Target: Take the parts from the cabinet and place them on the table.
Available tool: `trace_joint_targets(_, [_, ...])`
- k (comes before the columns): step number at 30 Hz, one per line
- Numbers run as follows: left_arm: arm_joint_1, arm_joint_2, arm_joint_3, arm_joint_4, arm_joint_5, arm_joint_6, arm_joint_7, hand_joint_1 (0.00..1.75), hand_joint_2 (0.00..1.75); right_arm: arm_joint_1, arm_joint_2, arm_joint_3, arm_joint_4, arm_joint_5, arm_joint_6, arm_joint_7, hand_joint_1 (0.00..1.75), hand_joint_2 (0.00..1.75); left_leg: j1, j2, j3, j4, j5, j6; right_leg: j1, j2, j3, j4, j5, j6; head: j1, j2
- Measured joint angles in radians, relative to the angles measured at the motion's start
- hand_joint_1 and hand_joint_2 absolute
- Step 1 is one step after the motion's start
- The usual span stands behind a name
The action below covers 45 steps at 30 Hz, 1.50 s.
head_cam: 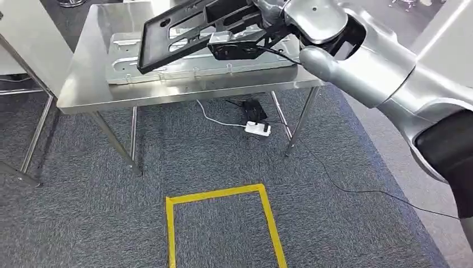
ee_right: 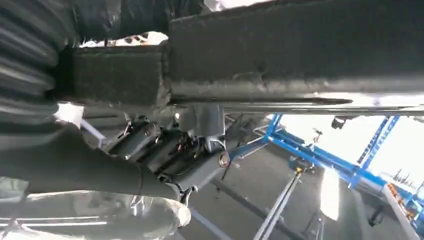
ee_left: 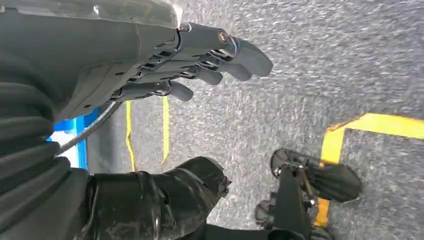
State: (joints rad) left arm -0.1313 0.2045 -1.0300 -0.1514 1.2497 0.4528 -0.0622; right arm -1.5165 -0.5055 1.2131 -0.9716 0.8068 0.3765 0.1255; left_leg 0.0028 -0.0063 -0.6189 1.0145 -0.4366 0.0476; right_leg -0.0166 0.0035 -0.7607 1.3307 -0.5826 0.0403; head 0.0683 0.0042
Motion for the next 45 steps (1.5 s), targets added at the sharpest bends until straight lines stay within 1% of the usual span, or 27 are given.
trace_joint_targets(1, [0.000,0.000,0.000,0.000,0.000,0.000,0.000,0.00,1.75,0.005,0.000,0.000,0.001,0.000,0.000,0.000,1.75,1.75,-0.001,-0.002,0.003,0.002,-0.004,0.001,0.000,0.000,-0.025,0.030,0.003,-0.001,0.000,0.000])
trace_joint_targets(3, [0.002,0.000,0.000,0.000,0.004,0.000,0.003,0.00,1.75,0.010,0.000,0.000,0.003,0.001,-0.004,-0.002,1.75,1.75,-0.001,-0.006,0.011,0.007,-0.013,-0.001,0.000,0.000,-0.013,-0.027,0.066,-0.005,0.001,0.000])
trace_joint_targets(5, [0.002,0.000,0.000,0.000,0.005,-0.004,0.008,0.00,1.75,0.008,0.009,0.000,0.005,0.008,-0.023,-0.005,1.75,1.75,-0.002,-0.009,0.021,0.018,-0.030,-0.008,0.001,0.000,0.074,-0.231,0.187,-0.015,0.001,0.000])
trace_joint_targets(6, [0.001,0.001,0.000,0.000,0.005,-0.006,0.013,0.00,1.75,0.007,0.021,0.000,0.015,0.021,-0.048,-0.010,1.75,1.75,-0.004,-0.009,0.017,0.020,-0.036,-0.013,0.004,0.002,0.099,-0.262,0.174,-0.020,-0.002,0.000])
trace_joint_targets(7, [-0.002,0.003,0.000,0.000,0.005,-0.009,0.017,0.00,1.75,0.003,0.037,0.000,0.021,0.026,-0.059,-0.014,1.75,1.75,-0.008,-0.009,0.013,0.027,-0.038,-0.017,0.008,0.002,0.100,-0.288,0.171,-0.023,-0.002,0.000])
trace_joint_targets(10, [-0.011,0.008,-0.006,0.000,0.003,-0.019,0.024,0.00,1.75,0.004,0.079,0.000,0.054,0.042,-0.084,-0.031,1.75,1.75,-0.006,-0.009,0.017,0.015,-0.036,-0.030,0.008,0.002,0.100,-0.288,0.168,-0.033,-0.002,0.000])
trace_joint_targets(12, [-0.012,0.010,-0.008,0.000,0.003,-0.023,0.024,0.00,1.75,0.001,0.108,0.000,0.075,0.051,-0.092,-0.037,1.75,1.75,-0.004,-0.004,0.000,0.049,-0.061,-0.046,0.001,0.000,0.111,-0.300,0.169,-0.042,-0.003,0.000])
trace_joint_targets(13, [-0.015,0.010,-0.008,0.000,0.003,-0.023,0.024,0.00,1.75,-0.002,0.122,0.000,0.084,0.055,-0.095,-0.040,1.75,1.75,-0.001,-0.002,-0.027,0.103,-0.089,-0.052,0.000,-0.001,0.113,-0.300,0.168,-0.048,-0.004,0.000])
trace_joint_targets(15, [-0.018,0.012,-0.014,0.000,0.003,-0.024,0.024,0.00,1.75,-0.003,0.149,0.000,0.103,0.056,-0.100,-0.047,1.75,1.75,0.003,-0.001,-0.116,0.266,-0.147,-0.060,0.001,0.000,0.117,-0.299,0.163,-0.054,-0.004,0.000])
trace_joint_targets(16, [-0.019,0.011,-0.016,0.000,0.003,-0.024,0.024,0.00,1.75,-0.002,0.162,0.000,0.115,0.058,-0.101,-0.050,1.75,1.75,0.004,-0.001,-0.148,0.313,-0.151,-0.062,0.001,0.000,0.121,-0.299,0.160,-0.054,-0.004,0.000])
trace_joint_targets(17, [-0.019,0.011,-0.016,0.000,0.003,-0.026,0.024,0.00,1.75,-0.002,0.171,0.000,0.125,0.058,-0.103,-0.055,1.75,1.75,0.005,-0.001,-0.158,0.312,-0.129,-0.062,0.001,0.000,0.126,-0.299,0.157,-0.054,-0.004,0.000])
trace_joint_targets(18, [-0.018,0.011,-0.016,0.000,0.003,-0.027,0.026,0.00,1.75,-0.002,0.182,0.000,0.135,0.059,-0.105,-0.058,1.75,1.75,0.005,0.000,-0.141,0.260,-0.083,-0.062,0.002,0.000,0.134,-0.299,0.152,-0.053,-0.004,0.000])
trace_joint_targets(20, [-0.018,0.012,-0.016,0.000,0.003,-0.029,0.027,0.00,1.75,-0.005,0.196,0.000,0.148,0.059,-0.109,-0.062,1.75,1.75,0.005,0.000,-0.070,0.097,0.016,-0.055,0.002,0.000,0.150,-0.299,0.142,-0.049,-0.004,0.000])
trace_joint_targets(21, [-0.018,0.013,-0.017,0.000,0.003,-0.030,0.028,0.00,1.75,-0.009,0.205,0.000,0.155,0.059,-0.111,-0.063,1.75,1.75,0.003,0.001,-0.038,0.024,0.034,-0.048,0.003,0.000,0.155,-0.300,0.137,-0.045,-0.004,0.000])
trace_joint_targets(25, [-0.021,0.017,-0.022,0.000,0.003,-0.030,0.029,0.00,1.75,-0.018,0.221,0.000,0.180,0.060,-0.114,-0.063,1.75,1.75,-0.005,0.001,-0.027,0.006,0.019,-0.034,0.007,0.000,0.156,-0.308,0.137,-0.028,-0.005,0.000])
trace_joint_targets(27, [-0.020,0.017,-0.022,0.000,0.003,-0.030,0.029,0.00,1.75,-0.022,0.224,0.000,0.190,0.060,-0.115,-0.063,1.75,1.75,0.005,0.002,-0.003,-0.019,0.026,-0.023,0.009,0.000,0.152,-0.287,0.117,-0.018,-0.001,0.000])
trace_joint_targets(29, [-0.021,0.017,-0.022,0.000,0.003,-0.030,0.029,0.00,1.75,-0.029,0.229,0.000,0.197,0.061,-0.117,-0.063,1.75,1.75,0.006,0.002,0.002,-0.019,0.021,-0.013,0.009,0.000,0.085,-0.153,0.054,-0.017,0.003,0.000])
trace_joint_targets(31, [-0.022,0.017,-0.022,0.000,0.003,-0.030,0.029,0.00,1.75,-0.025,0.233,0.000,0.208,0.063,-0.119,-0.071,1.75,1.75,0.005,0.003,0.005,-0.015,0.015,-0.009,0.007,0.000,0.003,-0.014,0.016,-0.014,0.004,0.000])
trace_joint_targets(32, [-0.022,0.017,-0.022,0.000,0.005,-0.030,0.030,0.00,1.75,-0.023,0.235,0.000,0.214,0.064,-0.119,-0.075,1.75,1.75,0.005,0.001,0.006,-0.012,0.011,-0.008,0.007,0.000,-0.014,0.001,0.029,-0.014,0.004,0.000])
trace_joint_targets(33, [-0.020,0.017,-0.022,0.000,0.006,-0.030,0.031,0.00,1.75,-0.022,0.235,0.000,0.220,0.066,-0.119,-0.076,1.75,1.75,0.005,-0.001,0.008,-0.009,0.007,-0.010,0.006,0.000,-0.008,-0.027,0.059,-0.014,0.005,0.000])
trace_joint_targets(35, [-0.015,0.016,-0.023,0.000,0.007,-0.031,0.031,0.00,1.75,-0.025,0.237,0.000,0.228,0.069,-0.119,-0.080,1.75,1.75,0.005,-0.005,0.013,0.007,-0.008,-0.015,0.007,0.000,0.066,-0.201,0.165,-0.021,0.005,0.000])
trace_joint_targets(36, [-0.014,0.016,-0.023,0.000,0.008,-0.031,0.028,0.00,1.75,-0.028,0.238,0.000,0.230,0.070,-0.119,-0.082,1.75,1.75,0.005,-0.005,0.014,0.013,-0.015,-0.019,0.008,0.000,0.092,-0.272,0.184,-0.025,0.004,0.000])
trace_joint_targets(37, [-0.012,0.016,-0.023,0.000,0.009,-0.031,0.025,0.00,1.75,-0.029,0.239,0.000,0.232,0.071,-0.119,-0.083,1.75,1.75,0.003,-0.005,0.006,0.014,-0.019,-0.023,0.013,0.001,0.104,-0.275,0.164,-0.029,0.002,0.000])
trace_joint_targets(40, [-0.010,0.016,-0.023,0.000,0.011,-0.032,0.017,0.00,1.75,-0.024,0.243,0.000,0.239,0.071,-0.118,-0.084,1.75,1.75,0.001,-0.004,0.006,0.013,-0.020,-0.035,0.017,0.005,0.104,-0.282,0.165,-0.039,0.001,0.000])
trace_joint_targets(42, [-0.008,0.016,-0.023,0.000,0.015,-0.035,0.013,0.00,1.75,-0.024,0.243,0.000,0.240,0.071,-0.115,-0.082,1.75,1.75,-0.001,-0.004,0.004,0.019,-0.032,-0.042,0.004,0.004,0.112,-0.293,0.167,-0.048,0.002,0.000])
trace_joint_targets(43, [-0.007,0.014,-0.023,0.000,0.015,-0.036,0.010,0.00,1.75,-0.025,0.243,0.000,0.241,0.071,-0.113,-0.079,1.75,1.75,0.000,-0.001,-0.005,0.048,-0.050,-0.049,0.003,0.003,0.116,-0.295,0.166,-0.051,-0.001,0.000])
trace_joint_targets(45, [-0.007,0.014,-0.023,0.000,0.016,-0.035,0.003,0.00,1.75,-0.023,0.243,0.000,0.243,0.071,-0.112,-0.077,1.75,1.75,0.005,0.001,-0.078,0.195,-0.114,-0.060,0.003,0.005,0.118,-0.295,0.164,-0.057,-0.001,0.000])
